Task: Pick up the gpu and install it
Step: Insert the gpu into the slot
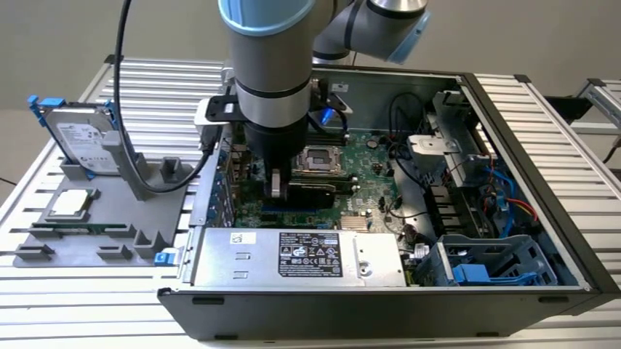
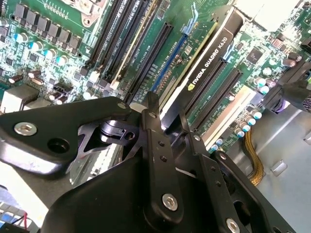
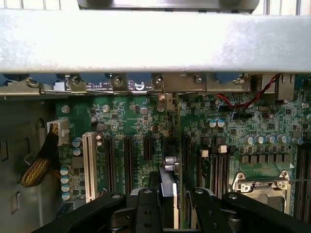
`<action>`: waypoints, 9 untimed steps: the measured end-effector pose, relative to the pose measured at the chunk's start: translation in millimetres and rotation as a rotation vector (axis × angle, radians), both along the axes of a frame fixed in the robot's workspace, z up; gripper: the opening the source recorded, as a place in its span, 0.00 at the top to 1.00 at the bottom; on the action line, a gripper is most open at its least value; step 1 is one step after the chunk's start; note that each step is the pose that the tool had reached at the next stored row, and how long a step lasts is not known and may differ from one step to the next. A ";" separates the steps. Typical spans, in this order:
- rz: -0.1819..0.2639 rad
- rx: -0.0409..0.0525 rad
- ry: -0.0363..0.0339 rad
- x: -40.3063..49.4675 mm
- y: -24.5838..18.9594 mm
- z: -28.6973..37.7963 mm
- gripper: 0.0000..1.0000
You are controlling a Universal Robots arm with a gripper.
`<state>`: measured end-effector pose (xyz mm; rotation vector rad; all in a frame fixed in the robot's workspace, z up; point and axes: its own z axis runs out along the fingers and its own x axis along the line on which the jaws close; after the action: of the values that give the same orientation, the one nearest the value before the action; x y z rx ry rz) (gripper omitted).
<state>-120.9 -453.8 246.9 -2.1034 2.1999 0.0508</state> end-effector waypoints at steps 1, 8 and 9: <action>0.000 0.0001 -0.0001 -0.4 -0.1 0.0 1.00; 0.000 -0.0008 0.0006 -2.9 -0.3 -1.0 1.00; 0.000 -0.0007 0.0005 -2.9 -0.2 -1.1 1.00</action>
<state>-123.7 -454.0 245.8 -2.1038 2.2005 0.0506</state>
